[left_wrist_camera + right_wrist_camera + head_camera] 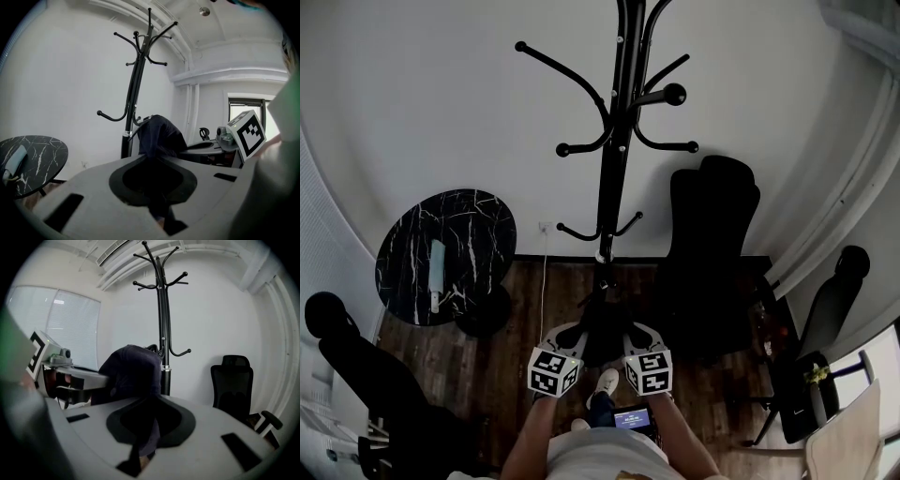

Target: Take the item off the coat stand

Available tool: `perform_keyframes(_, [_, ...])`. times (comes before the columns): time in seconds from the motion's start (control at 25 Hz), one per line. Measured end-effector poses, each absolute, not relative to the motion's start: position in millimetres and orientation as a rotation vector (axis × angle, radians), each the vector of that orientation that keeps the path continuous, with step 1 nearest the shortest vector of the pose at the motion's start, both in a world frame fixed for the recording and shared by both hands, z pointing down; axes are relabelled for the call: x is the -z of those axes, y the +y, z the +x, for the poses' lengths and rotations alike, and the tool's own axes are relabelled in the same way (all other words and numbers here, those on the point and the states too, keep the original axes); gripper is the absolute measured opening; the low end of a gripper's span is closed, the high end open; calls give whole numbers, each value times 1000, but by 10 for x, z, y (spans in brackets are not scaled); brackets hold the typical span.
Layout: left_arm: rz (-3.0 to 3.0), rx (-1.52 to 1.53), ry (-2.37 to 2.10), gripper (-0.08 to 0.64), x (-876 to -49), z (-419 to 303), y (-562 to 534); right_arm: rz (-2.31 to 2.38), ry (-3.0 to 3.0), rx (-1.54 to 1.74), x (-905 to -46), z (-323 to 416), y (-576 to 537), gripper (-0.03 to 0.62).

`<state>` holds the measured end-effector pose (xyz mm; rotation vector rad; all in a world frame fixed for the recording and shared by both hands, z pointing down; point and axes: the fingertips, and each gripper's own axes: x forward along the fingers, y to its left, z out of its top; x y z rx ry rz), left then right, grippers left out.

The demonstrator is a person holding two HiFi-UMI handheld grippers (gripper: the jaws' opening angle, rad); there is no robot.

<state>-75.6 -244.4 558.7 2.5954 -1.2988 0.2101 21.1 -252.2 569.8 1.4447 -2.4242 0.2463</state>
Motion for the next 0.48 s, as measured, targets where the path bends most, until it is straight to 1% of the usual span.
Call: perform_keyframes(0.48, [2579,-154,-1311,29,-5513,-785,-2185,1453,-2440,-224,-5590,200,-2259,31])
